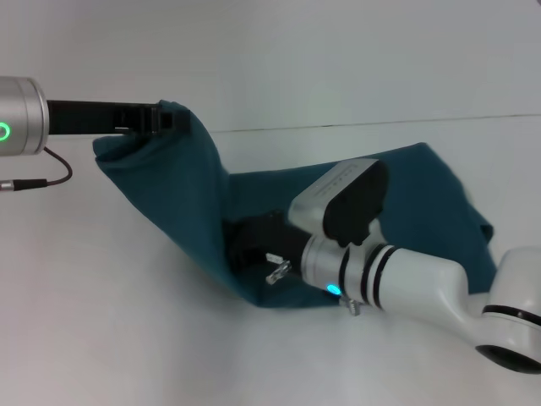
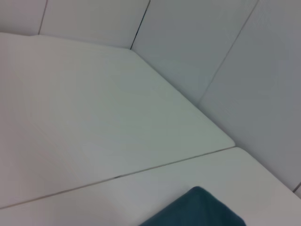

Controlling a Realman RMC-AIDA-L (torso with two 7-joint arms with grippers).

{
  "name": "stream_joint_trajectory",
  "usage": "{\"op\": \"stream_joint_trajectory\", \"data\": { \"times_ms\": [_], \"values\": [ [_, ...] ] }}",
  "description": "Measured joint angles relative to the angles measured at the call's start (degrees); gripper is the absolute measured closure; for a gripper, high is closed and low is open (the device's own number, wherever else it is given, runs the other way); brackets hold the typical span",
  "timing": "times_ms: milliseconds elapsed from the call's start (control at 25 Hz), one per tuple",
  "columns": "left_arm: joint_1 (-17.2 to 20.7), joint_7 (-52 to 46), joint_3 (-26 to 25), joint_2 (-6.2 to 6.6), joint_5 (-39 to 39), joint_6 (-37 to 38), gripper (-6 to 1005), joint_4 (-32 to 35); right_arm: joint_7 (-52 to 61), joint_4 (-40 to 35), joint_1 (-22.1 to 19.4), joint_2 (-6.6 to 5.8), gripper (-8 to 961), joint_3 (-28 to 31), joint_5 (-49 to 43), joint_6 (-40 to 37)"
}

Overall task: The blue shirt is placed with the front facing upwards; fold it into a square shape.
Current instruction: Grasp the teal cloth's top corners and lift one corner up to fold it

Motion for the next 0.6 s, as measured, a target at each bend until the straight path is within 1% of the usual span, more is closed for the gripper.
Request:
{"op": "stream_joint_trajectory", "data": {
  "times_ms": [80, 160, 200, 320, 440, 520, 600],
  "values": [
    [0.0, 0.15, 0.0, 0.03, -0.33, 0.24, 979, 0.19, -0.19, 0.75, -0.26, -0.02, 951, 2.98, -3.99, -0.04],
    [0.0, 0.24, 0.0, 0.09, -0.38, 0.29, 979, 0.19, -0.52, 1.22, -1.76, -0.35, 950, 6.04, -6.73, -1.01],
    [-0.01, 0.29, 0.0, 0.12, -0.39, 0.32, 979, 0.16, -0.63, 1.16, -3.26, -0.6, 950, 7.83, -7.31, -2.28],
    [0.1, 0.36, -0.02, 0.15, -0.43, 0.39, 978, 0.25, -0.31, -0.97, -9.96, -1.13, 950, 13.59, -7.55, -8.77],
    [0.23, 0.39, 0.01, 0.15, -0.74, 0.59, 978, 0.37, 0.01, -2.66, -14.94, -1.24, 949, 17.78, -7.53, -14.7],
    [0.34, 0.42, -0.02, 0.12, -1.36, 0.75, 978, 0.54, 0.02, -2.97, -16.04, -1.27, 949, 19.34, -7.54, -15.05],
    [0.44, 0.46, -0.01, 0.06, -2.03, 1.04, 978, 0.9, -0.02, -2.87, -15.47, -1.12, 948, 19.74, -7.61, -13.11]
  ]
}}
